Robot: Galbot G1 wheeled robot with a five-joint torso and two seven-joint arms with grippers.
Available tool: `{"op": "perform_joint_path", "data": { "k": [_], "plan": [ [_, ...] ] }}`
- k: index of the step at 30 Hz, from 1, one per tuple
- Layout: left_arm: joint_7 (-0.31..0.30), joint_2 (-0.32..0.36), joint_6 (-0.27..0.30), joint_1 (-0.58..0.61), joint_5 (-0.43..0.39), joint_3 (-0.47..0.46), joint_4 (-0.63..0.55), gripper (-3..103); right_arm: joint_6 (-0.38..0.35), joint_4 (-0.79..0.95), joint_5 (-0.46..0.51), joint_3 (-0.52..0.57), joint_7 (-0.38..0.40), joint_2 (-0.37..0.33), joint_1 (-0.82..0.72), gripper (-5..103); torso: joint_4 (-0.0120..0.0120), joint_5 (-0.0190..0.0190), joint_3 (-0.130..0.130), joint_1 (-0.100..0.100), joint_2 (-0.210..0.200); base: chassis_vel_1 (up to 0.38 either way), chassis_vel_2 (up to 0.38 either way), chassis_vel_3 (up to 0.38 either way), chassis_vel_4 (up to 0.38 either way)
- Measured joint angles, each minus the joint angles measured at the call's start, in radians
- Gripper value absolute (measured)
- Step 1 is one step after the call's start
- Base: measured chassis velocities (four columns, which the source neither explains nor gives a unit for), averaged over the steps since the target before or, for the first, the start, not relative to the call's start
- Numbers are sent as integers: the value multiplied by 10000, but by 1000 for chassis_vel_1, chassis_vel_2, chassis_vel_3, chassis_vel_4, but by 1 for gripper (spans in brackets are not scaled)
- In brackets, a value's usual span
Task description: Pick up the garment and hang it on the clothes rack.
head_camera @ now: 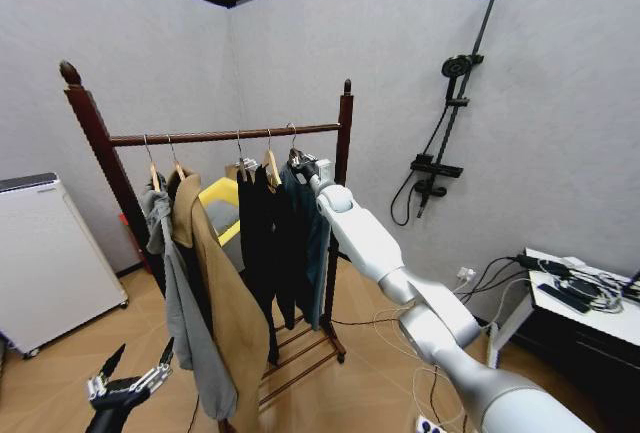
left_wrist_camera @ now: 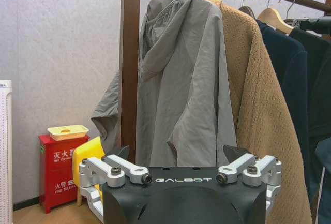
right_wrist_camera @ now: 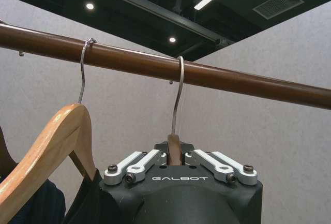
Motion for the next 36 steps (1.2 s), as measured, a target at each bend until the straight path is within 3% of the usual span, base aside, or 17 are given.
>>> {"op": "perform_joint_path", "data": {
  "k": [6, 12, 14, 16, 17, 20, 22, 23, 25, 26, 28, 29, 31, 32, 34, 35, 36],
  "plan": [
    [0, 0, 0, -1, 0, 0, 0, 100, -590, 971, 251, 85, 207, -256, -585, 10, 0, -1, -3, -3, 1, 0, 0, 0, 0],
    [3, 0, 0, 0, 0, 0, 0, 100, -1332, 3168, 498, 223, 477, -1080, -1688, 37, -1, 3, -1, -2, 0, 0, 0, 0, 0],
    [3, 0, 0, 0, 0, 0, 0, 100, -1370, 3304, 526, 232, 485, -1131, -1748, 37, 0, 2, -1, -1, 0, 0, 0, 0, 0],
    [0, 0, -1, 1, 0, 0, 1, 100, -1759, 5286, 871, 478, 668, -1813, -2642, 47, 0, 1, -2, -2, 0, 0, 0, 0, 0],
    [-5, -1, 0, 0, 0, 0, 0, 100, -1834, 6227, 808, 783, 782, -2288, -3244, 58, 3, 0, -2, -4, 1, 0, 0, 0, 0],
    [-2, 0, 0, -1, 0, -1, 0, 100, -1888, 6916, 453, 1104, 996, -2777, -3815, 64, 2, 4, -2, -3, 1, 0, 0, 0, 0],
    [-4, 0, 0, 0, 0, -1, 1, 100, -1894, 8051, 27, 1708, 1346, -3793, -4992, 75, 0, 2, -2, -2, 1, 0, 0, 0, 0],
    [-4, 0, 0, 0, 0, -1, 1, 100, -1894, 8051, 27, 1708, 1346, -3793, -4992, 75, 0, 2, -2, -2, 1, 0, 0, 0, 0],
    [3, 0, 0, 0, 0, 0, 0, 100, -1944, 9543, 60, 2804, 1633, -4808, -6887, 85, -6, 11, 0, -2, 0, 0, 0, 0, 0],
    [3, 0, 0, 0, 0, 0, 0, 100, -1944, 9543, 60, 2804, 1633, -4808, -6887, 85, -6, 11, 0, -2, 0, 0, 0, 0, 0],
    [3, -1, 0, -1, 0, 0, 0, 100, -1988, 10953, 27, 4419, 1686, -5227, -9117, 95, -3, -1, -3, -4, 3, 0, 0, 0, 0],
    [3, -1, 0, -1, 0, 0, 0, 100, -1988, 10953, 27, 4419, 1686, -5227, -9117, 95, -3, -1, -3, -4, 3, 0, 0, 0, 0],
    [3, 0, 0, 0, 0, 0, 0, 100, -1900, 12430, -102, 5862, 1880, -4990, -11908, 100, -5, 9, -2, -3, 2, 0, 0, 0, 0],
    [3, 0, 0, 0, 0, 0, 0, 100, -1900, 12430, -102, 5862, 1880, -4990, -11908, 100, -5, 9, -2, -3, 2, 0, 0, 0, 0],
    [-1, -1, 0, 0, 0, 0, 0, 100, -1435, 13517, -473, 6834, 1988, -4064, -14819, 100, -6, 1, -4, -5, 4, 0, 0, 0, 0],
    [-1, -1, 0, 0, 0, 0, 0, 100, -1435, 13517, -473, 6834, 1988, -4064, -14819, 100, -6, 1, -4, -5, 4, 0, 0, 0, 0],
    [0, 0, 0, 0, 0, 0, 0, 100, -994, 13653, -802, 7020, 1987, -3552, -15937, 100, -7, 4, -4, -6, 4, 0, 0, 0, 0]
  ]
}}
